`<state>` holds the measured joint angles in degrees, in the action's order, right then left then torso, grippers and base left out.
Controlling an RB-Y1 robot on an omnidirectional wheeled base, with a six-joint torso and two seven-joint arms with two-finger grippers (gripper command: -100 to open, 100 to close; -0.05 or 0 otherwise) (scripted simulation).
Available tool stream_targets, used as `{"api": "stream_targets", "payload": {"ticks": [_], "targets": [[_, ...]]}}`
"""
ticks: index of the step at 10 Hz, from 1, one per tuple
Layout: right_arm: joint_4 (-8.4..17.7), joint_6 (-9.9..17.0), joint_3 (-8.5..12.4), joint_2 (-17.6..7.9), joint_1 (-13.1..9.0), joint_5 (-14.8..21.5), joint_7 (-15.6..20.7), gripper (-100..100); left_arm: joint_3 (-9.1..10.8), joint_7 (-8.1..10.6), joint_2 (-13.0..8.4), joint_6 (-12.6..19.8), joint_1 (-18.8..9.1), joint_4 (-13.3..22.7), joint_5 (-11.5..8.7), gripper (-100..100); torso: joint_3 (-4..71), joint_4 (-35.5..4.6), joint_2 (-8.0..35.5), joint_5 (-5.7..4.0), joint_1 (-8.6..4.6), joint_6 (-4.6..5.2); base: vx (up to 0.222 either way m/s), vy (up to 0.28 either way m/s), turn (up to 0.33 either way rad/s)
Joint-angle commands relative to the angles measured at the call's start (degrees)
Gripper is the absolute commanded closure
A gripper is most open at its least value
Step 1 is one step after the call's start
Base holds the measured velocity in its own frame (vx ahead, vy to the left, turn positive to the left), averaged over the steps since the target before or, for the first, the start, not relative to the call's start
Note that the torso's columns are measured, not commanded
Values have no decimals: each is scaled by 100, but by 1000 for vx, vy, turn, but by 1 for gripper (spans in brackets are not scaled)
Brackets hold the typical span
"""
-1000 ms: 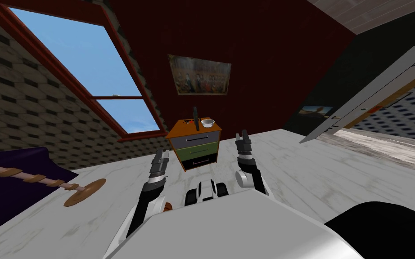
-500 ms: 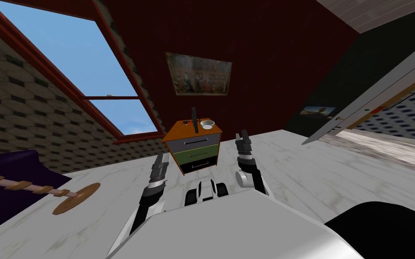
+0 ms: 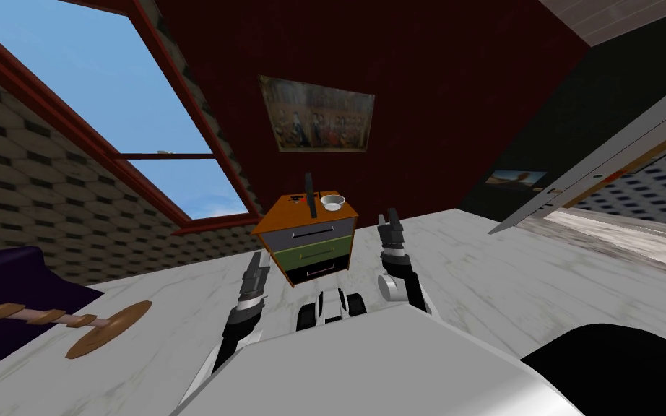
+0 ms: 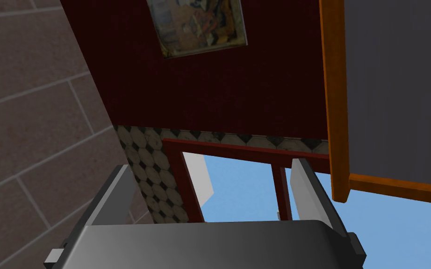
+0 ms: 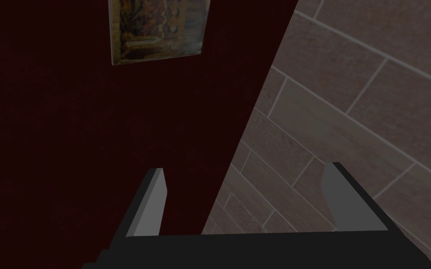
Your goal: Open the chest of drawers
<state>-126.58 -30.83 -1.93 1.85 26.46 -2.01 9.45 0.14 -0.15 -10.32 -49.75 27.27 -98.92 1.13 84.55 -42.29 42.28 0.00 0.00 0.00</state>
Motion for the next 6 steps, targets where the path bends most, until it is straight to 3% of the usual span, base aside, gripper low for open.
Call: {"api": "stream_targets", "payload": {"ticks": [1, 6], "targets": [[0, 0, 0, 0, 0, 0, 0, 0, 17, 24, 19, -312, -15, 376, 15, -100, 1, 1, 2, -2, -4, 0, 74, -32, -1], [0, 0, 0, 0, 0, 0, 0, 0, 84, 105, 77, -1009, -36, 1173, 39, -100, -1, 0, 3, 2, 5, 0, 112, -21, -2]]}}
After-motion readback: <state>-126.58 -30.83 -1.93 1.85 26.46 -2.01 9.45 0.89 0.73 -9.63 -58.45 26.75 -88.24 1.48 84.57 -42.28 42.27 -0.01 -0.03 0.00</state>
